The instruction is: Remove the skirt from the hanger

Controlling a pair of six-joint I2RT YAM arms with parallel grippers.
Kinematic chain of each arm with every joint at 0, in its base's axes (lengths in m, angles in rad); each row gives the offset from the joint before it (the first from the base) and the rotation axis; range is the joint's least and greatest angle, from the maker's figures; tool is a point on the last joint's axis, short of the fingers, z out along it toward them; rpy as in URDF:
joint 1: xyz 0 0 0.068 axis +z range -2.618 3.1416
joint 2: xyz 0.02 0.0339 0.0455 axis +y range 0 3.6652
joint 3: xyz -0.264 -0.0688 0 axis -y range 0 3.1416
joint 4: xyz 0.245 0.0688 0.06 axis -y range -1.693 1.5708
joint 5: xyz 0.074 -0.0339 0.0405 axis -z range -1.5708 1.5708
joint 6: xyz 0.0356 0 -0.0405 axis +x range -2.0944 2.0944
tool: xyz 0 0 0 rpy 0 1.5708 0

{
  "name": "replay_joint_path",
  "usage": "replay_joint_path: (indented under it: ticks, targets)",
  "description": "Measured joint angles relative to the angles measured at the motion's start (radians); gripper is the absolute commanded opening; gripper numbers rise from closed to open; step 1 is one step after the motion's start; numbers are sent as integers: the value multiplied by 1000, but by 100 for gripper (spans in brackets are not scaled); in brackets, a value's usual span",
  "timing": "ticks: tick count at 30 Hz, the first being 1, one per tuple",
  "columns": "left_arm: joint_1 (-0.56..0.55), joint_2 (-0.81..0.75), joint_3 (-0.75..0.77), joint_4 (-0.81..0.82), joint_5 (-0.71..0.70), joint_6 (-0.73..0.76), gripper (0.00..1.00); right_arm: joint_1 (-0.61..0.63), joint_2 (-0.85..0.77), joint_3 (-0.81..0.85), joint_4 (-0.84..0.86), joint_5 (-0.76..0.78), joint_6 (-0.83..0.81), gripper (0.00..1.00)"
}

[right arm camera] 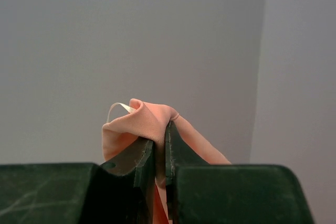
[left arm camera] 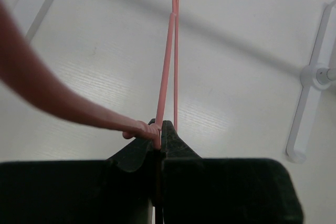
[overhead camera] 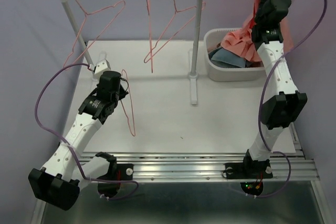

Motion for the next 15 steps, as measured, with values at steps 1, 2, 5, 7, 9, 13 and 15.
replay_joint_path:
  ticks: [1, 2, 5, 7, 9, 13, 15]
  targets:
    - [0, 4, 0, 0, 0, 0, 0, 0, 0, -36, -5, -12, 5, 1]
    - [0, 7, 0, 0, 0, 0, 0, 0, -5, -106, 4, -50, 15, 1]
    - [0, 13, 0, 1, 0, 0, 0, 0, -13, -239, -4, -124, 54, 1]
    - [0, 15, -1, 3, 0, 0, 0, 0, -13, -312, -9, -180, 94, 1]
    - [0, 17, -2, 6, 0, 0, 0, 0, -13, -352, -3, -227, 141, 1]
    - [0, 28, -2, 7, 0, 0, 0, 0, -27, -442, 51, -316, 236, 1]
    - [0, 31, -2, 7, 0, 0, 0, 0, -47, -498, 82, -311, 251, 1]
